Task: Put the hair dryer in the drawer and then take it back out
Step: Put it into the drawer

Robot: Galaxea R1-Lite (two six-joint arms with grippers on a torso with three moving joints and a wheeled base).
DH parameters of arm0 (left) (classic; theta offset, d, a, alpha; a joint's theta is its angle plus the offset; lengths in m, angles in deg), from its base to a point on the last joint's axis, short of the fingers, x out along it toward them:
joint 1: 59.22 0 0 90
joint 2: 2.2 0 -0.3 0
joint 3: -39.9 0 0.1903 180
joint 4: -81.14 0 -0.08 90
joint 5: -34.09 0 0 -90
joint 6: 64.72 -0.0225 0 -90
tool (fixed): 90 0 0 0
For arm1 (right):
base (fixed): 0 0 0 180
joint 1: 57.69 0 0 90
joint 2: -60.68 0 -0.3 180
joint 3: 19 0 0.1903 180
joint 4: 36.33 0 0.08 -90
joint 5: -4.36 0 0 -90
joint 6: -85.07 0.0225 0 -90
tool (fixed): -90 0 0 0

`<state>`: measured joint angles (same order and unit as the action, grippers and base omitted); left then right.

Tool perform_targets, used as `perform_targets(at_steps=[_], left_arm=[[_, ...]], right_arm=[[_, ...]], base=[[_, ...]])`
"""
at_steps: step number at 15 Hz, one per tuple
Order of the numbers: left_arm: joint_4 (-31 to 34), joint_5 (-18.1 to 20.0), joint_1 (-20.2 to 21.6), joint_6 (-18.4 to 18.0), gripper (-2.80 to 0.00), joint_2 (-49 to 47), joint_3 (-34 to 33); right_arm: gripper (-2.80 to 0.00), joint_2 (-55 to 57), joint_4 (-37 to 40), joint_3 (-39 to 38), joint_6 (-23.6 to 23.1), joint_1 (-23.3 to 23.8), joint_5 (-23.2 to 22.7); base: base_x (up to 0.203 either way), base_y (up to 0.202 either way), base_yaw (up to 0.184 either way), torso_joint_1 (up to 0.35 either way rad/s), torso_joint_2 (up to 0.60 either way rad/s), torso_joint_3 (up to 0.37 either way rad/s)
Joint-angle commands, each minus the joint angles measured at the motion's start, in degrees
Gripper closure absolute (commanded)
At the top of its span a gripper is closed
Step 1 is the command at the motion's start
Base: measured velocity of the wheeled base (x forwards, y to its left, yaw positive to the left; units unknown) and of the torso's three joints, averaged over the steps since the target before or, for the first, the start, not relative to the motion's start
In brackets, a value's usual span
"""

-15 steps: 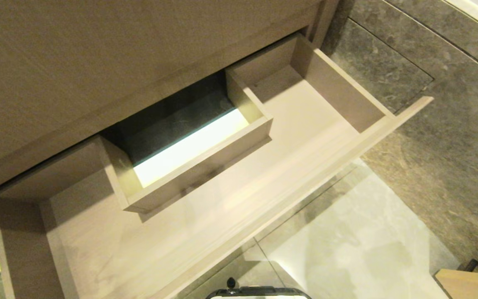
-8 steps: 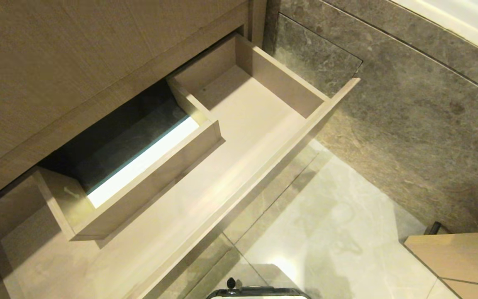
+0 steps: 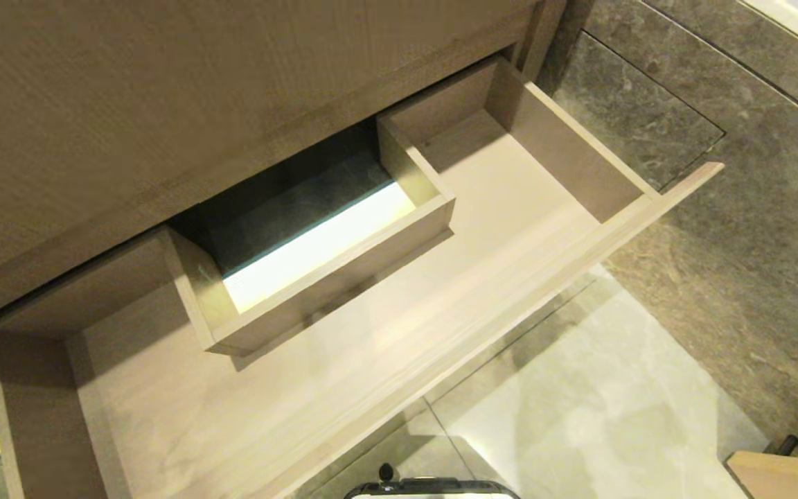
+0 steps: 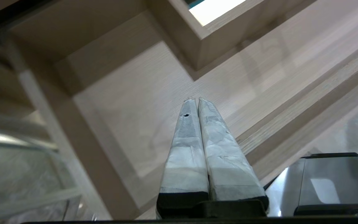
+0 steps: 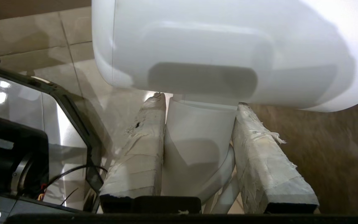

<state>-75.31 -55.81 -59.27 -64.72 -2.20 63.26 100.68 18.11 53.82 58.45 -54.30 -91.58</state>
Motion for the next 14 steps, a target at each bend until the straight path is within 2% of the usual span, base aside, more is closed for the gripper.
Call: perform_targets(at_steps=[1, 6, 10, 14], left_arm=[[-0.01, -0.01, -0.08, 0.0, 0.0, 0.0, -0.08], [-0.01, -0.01, -0.07, 0.0, 0.0, 0.0, -0.09], [-0.01, -0.01, -0.04, 0.0, 0.0, 0.0, -0.07], [-0.01, -0.01, -0.12, 0.0, 0.0, 0.0, -0.04]], right_arm=[[0.0, -0.38, 0.1, -0.43, -0.18, 0.04, -0.04], [0.0, 0.35, 0.11, 0.17, -0.18, 0.09, 0.03], [0.0, 6.04, -1.12, 3.89, 0.63, 0.14, -0.07], [0.0, 17.98, -2.11, 11.83, 6.43, 0.16, -0.81]], base=[[0.0, 0.0, 0.0, 0.0, 0.0, 0.0], [0.0, 0.0, 0.0, 0.0, 0.0, 0.0], [0.0, 0.0, 0.0, 0.0, 0.0, 0.0], [0.0, 0.0, 0.0, 0.0, 0.0, 0.0]])
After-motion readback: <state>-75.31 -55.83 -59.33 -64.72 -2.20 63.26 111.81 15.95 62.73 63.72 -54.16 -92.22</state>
